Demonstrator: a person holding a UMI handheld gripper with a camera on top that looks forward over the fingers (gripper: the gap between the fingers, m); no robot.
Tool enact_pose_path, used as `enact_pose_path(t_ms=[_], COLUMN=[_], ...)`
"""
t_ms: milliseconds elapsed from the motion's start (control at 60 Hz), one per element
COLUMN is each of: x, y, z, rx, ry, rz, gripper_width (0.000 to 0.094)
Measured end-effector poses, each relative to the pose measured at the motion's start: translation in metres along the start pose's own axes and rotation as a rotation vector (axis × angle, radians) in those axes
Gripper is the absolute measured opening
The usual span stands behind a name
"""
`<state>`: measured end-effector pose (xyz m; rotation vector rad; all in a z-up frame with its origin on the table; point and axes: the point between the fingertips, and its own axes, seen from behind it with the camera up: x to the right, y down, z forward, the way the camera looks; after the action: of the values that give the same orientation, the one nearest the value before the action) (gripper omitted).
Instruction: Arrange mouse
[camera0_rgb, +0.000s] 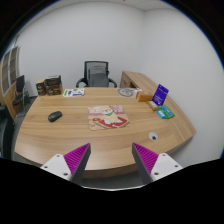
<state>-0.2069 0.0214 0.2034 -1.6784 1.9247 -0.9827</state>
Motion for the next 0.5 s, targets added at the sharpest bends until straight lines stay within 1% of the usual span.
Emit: enact_pose_path(t_ms=[217, 500], x=[-0.035, -0.124], y=[0.009, 0.005], z=[0.017, 0.038], rx=[-0.016, -0.009], ry=[-0.032, -0.103], rz=[-0.011, -0.053], gripper_width=[0.0864, 0.0866])
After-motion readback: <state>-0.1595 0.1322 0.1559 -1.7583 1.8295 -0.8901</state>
